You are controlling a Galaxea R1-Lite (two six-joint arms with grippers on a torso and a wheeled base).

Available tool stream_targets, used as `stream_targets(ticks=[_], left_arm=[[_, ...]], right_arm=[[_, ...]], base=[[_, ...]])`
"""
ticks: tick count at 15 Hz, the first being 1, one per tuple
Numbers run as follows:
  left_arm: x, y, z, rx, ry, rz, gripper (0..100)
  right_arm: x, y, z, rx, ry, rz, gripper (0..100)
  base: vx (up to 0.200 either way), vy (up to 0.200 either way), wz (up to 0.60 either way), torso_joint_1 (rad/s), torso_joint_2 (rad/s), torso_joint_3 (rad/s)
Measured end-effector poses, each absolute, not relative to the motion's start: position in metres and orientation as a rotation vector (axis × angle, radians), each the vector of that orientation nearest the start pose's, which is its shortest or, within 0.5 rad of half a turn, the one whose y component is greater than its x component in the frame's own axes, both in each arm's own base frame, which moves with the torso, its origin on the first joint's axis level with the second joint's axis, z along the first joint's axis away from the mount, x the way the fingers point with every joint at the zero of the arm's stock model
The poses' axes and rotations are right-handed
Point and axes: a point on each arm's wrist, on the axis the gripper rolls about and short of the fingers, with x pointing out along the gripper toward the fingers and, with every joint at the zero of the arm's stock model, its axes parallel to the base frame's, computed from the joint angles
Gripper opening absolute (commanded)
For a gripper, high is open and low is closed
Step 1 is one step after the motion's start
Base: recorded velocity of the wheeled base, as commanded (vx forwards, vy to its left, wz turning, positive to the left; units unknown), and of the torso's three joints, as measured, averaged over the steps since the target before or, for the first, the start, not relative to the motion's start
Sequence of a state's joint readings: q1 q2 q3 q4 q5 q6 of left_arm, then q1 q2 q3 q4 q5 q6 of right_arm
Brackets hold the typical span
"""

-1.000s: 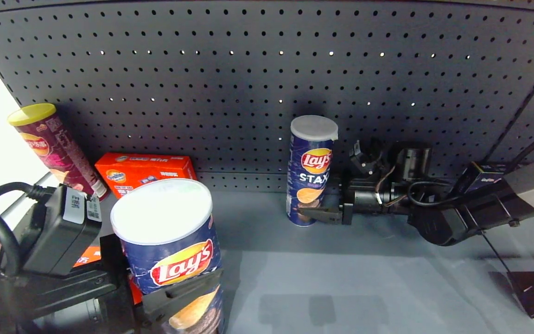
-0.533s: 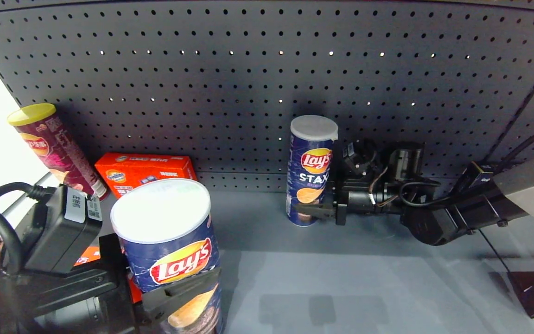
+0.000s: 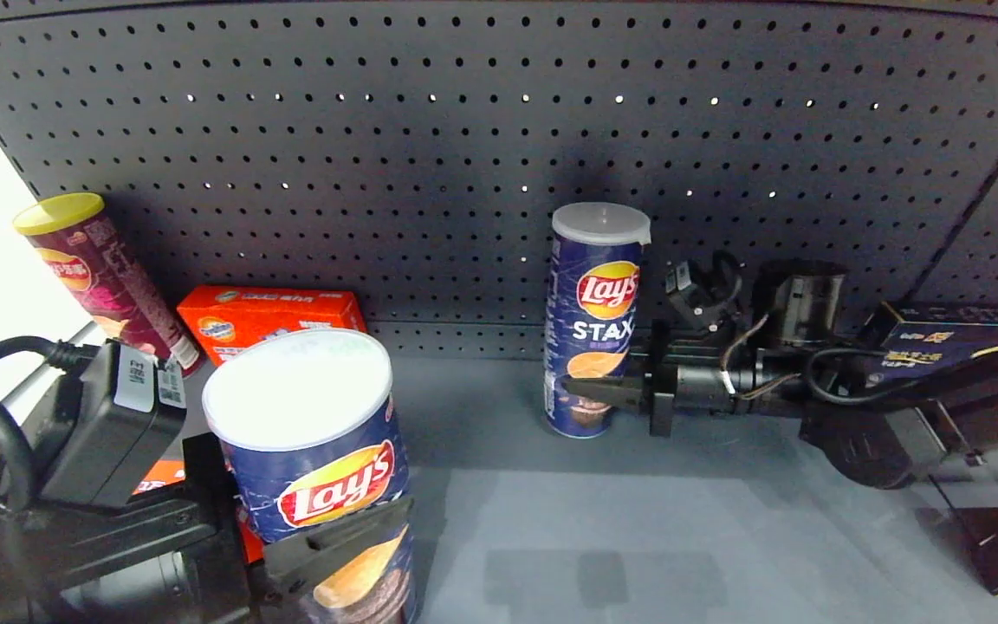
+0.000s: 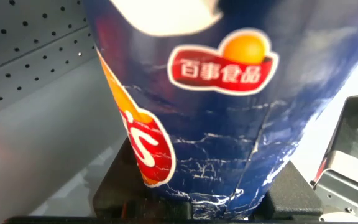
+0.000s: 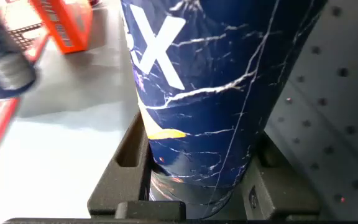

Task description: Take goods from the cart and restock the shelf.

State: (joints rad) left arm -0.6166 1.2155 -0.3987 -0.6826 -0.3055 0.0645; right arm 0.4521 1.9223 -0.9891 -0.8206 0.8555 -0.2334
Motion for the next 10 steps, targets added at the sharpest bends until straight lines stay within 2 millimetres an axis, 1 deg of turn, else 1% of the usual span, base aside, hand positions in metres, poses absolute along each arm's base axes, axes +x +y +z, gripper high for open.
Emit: stream_targets(ticks=[3,6,10], left_arm=[[0.135,-0.104,0.192,0.085,0.104,-0.925,0],[0.135,-0.104,0.193,0.084,0.103,-0.925,0],[0.136,-0.104,0.194,0.080,0.102,-0.924,0]], right_arm=[[0.275,0.168,0.176,-0.183,-0.023,1.286,0],[0.238,0.165,0.174,-0.199,-0.109,1.259,0],[0.204,0.160,0.161,-0.201,-0.136,1.240,0]], base=[[0.000,0.000,0.00,0.000,0.00,0.000],[0.000,0.000,0.00,0.000,0.00,0.000],[0.000,0.000,0.00,0.000,0.00,0.000]])
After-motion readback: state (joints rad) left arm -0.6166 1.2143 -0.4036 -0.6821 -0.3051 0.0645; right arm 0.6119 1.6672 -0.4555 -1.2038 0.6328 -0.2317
